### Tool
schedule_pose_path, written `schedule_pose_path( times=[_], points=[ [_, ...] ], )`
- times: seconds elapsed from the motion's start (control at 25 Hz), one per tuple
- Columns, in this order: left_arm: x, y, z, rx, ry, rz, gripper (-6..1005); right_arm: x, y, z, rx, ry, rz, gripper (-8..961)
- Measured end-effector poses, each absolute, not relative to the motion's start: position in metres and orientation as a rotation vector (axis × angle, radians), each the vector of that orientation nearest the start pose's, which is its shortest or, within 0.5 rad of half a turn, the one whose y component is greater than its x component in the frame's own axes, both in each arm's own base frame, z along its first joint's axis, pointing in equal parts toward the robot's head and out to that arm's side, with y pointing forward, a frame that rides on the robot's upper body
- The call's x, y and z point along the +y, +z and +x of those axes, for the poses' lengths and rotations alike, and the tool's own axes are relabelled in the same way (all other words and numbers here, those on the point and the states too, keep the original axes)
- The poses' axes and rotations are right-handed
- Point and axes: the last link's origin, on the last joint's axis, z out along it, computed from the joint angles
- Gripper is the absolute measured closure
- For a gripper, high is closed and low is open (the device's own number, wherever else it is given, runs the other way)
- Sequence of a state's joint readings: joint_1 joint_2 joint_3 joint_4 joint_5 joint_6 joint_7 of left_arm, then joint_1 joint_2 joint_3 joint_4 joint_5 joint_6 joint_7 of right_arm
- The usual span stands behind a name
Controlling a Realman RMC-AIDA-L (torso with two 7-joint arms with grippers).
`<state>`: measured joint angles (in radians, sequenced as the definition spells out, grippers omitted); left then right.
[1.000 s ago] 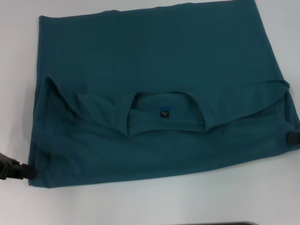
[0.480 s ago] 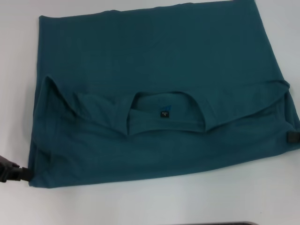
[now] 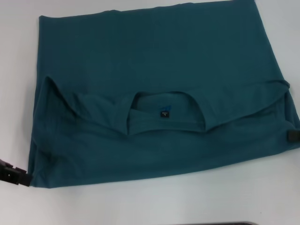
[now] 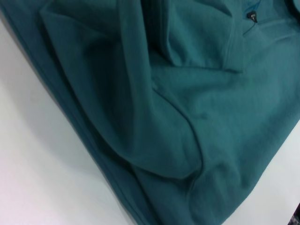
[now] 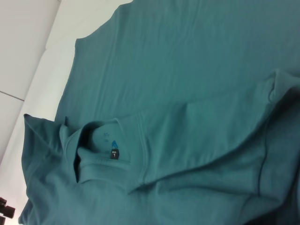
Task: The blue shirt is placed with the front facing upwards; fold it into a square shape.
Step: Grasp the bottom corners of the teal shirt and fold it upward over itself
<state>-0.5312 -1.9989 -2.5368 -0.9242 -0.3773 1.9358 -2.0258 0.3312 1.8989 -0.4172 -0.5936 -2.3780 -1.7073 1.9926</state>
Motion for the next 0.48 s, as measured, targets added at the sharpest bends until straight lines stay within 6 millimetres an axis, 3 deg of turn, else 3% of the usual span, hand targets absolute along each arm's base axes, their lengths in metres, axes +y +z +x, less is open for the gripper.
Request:
schedule_pose_path(
  times=[0.24,0.48],
  points=[
    [0.27,0.061,-0.324,-1.618,0.311,-2.711,625,0.237,0.071,0.384,1.843,0.467,-2.268,922],
    [0.271,0.054,-0.326,-1.639,0.316,-2.703,371,0.238,0.071,0.384,1.841,0.469,-2.269,923]
  ],
)
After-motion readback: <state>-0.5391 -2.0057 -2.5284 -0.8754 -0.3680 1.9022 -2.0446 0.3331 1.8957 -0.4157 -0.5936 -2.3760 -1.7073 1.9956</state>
